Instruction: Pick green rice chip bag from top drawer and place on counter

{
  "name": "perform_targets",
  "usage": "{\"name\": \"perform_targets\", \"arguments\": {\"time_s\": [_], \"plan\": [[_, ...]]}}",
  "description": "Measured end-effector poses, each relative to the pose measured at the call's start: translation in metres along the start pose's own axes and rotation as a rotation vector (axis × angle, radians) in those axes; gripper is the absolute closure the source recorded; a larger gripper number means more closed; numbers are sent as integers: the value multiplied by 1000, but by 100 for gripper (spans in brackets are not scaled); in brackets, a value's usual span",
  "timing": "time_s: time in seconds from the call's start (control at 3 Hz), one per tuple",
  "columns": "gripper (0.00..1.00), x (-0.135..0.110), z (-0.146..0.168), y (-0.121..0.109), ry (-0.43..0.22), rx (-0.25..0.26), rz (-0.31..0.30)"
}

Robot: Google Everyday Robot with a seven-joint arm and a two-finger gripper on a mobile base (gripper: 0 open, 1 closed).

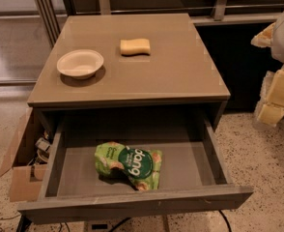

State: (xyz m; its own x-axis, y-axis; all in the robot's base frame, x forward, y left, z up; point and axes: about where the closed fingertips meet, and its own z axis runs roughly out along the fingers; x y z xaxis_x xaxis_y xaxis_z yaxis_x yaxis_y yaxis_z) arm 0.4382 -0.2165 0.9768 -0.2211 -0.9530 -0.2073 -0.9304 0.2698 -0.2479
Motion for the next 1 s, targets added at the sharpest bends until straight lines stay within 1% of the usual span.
{"name": "perform_targets", "arguments": {"time_s": [0.33, 0.67, 1.0], "plan": [[0, 0, 0, 0, 0, 0, 0], [0, -7, 5, 8, -23, -7, -18], [0, -18, 13, 23, -84, -18, -23]]}}
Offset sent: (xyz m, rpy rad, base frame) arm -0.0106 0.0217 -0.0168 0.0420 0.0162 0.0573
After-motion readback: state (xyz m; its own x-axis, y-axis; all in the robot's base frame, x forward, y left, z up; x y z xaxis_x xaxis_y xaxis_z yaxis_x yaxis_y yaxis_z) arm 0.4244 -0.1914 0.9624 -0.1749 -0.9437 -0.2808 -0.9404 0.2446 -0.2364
